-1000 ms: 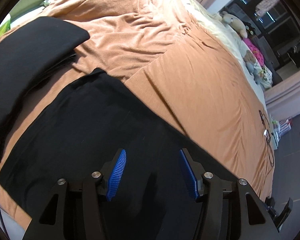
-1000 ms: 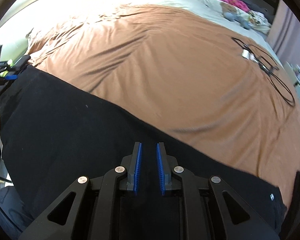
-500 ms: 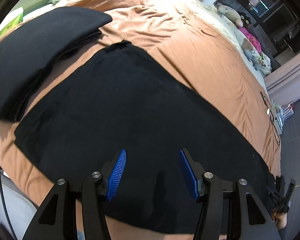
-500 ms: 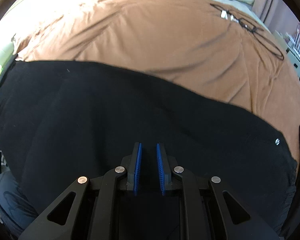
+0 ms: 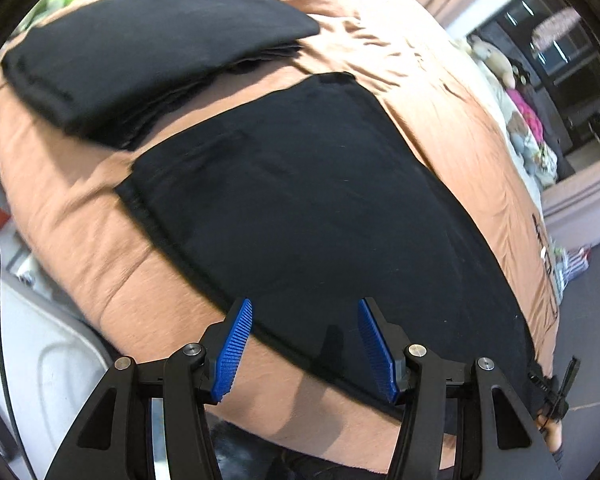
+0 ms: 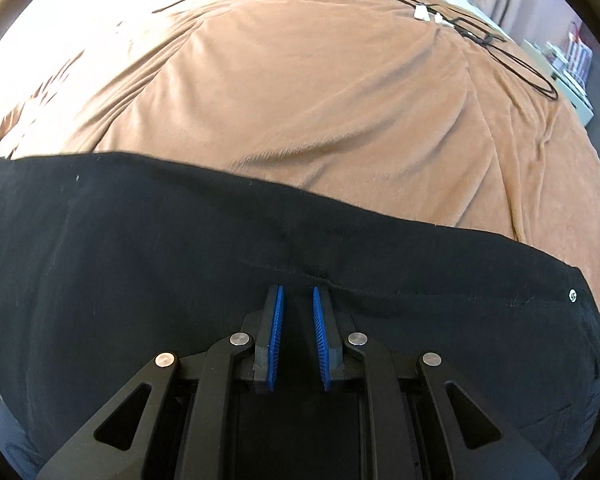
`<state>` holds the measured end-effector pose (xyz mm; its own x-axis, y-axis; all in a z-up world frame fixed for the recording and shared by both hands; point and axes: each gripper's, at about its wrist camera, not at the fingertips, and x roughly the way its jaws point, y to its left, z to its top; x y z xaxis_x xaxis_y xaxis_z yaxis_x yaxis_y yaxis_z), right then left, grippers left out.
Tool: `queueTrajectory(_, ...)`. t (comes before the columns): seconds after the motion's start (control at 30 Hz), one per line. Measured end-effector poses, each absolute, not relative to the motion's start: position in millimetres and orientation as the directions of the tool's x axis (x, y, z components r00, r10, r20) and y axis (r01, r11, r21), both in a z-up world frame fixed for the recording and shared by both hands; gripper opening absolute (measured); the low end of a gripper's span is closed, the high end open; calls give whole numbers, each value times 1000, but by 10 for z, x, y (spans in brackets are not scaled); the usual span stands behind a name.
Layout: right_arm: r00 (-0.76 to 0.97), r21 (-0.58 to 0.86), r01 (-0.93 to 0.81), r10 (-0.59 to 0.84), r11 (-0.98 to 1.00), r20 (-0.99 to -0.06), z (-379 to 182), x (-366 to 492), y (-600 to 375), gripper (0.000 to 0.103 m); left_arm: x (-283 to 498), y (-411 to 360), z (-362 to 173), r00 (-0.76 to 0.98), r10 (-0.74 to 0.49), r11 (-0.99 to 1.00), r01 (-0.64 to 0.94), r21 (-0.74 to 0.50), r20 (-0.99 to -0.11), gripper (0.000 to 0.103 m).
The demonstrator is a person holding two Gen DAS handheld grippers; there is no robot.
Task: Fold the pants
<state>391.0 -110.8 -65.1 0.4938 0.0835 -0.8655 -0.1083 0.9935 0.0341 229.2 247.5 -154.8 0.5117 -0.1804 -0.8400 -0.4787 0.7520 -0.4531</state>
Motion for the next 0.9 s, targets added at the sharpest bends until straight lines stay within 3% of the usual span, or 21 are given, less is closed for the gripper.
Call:
queueTrajectory(0.27,497,17,-72,51,997,-866,-620,3814,-1001,13,2047,2642,-1687,549,-210,678,-514,-525,-809,57)
queueTrajectory(0.57,550,174,-43,168,984,-818,-251,3463,-1102,13,2052,2874,-1797,644,-182,551,-560,-619,-743,57)
queueTrajectory(0.8,605,215,-43,196,976,-771,54,3002,-1079,13,2166,3012,-1847,692,-178,517,-540,-665,-700,57)
queueTrajectory(0.87,619,233,-50,213,971,-756,133,2831,-1021,18,2215,3037,-1844,698,-177,513,-536,-670,-694,51)
queueTrajectory(0.9,633,238,-53,217,970,-743,170,2738,-1001,33,2238,3051,-1847,699,-176,512,-537,-670,-694,48)
